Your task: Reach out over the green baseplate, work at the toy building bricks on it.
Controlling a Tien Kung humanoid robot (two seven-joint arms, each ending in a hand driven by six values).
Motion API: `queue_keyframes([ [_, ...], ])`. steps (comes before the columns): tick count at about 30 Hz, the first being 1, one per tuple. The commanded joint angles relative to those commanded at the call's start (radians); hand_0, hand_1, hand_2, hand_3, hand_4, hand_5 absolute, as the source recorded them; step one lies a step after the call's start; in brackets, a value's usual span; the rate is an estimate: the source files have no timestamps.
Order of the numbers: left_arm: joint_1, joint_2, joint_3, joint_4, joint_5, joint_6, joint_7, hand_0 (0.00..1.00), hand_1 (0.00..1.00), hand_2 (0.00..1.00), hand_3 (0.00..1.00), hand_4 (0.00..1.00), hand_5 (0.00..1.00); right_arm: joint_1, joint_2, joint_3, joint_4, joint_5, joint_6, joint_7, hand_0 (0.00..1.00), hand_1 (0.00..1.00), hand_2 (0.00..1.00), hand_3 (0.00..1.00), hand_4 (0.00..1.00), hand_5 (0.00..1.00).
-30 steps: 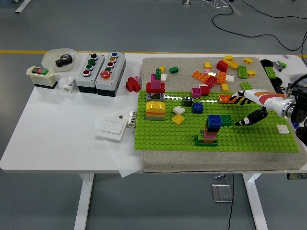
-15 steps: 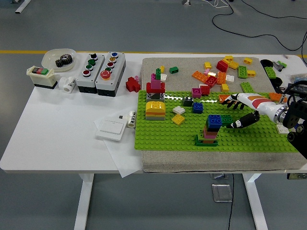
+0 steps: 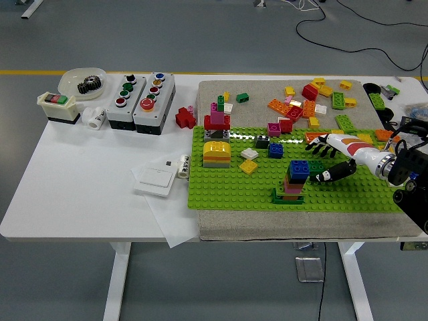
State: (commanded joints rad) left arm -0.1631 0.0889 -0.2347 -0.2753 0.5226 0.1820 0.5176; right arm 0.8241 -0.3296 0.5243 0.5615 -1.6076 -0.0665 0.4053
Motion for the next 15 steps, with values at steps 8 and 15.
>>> queue_keyframes([
  [8,0.000,0.000,-0.005,-0.001,0.011,-0.001,0.002,0.407,0.546,0.650,0.799,0.836,0.917,0.000,0.009,-0.009,-0.004,0.024,-0.015,0.003,0.458,0.506,0.564,0.547,0.951,0.304],
  [15,0.001,0.000,-0.009,-0.002,0.017,-0.001,0.004,0.407,0.547,0.650,0.798,0.835,0.917,-0.003,0.017,-0.014,-0.015,0.027,-0.024,0.001,0.454,0.495,0.559,0.538,0.923,0.323],
])
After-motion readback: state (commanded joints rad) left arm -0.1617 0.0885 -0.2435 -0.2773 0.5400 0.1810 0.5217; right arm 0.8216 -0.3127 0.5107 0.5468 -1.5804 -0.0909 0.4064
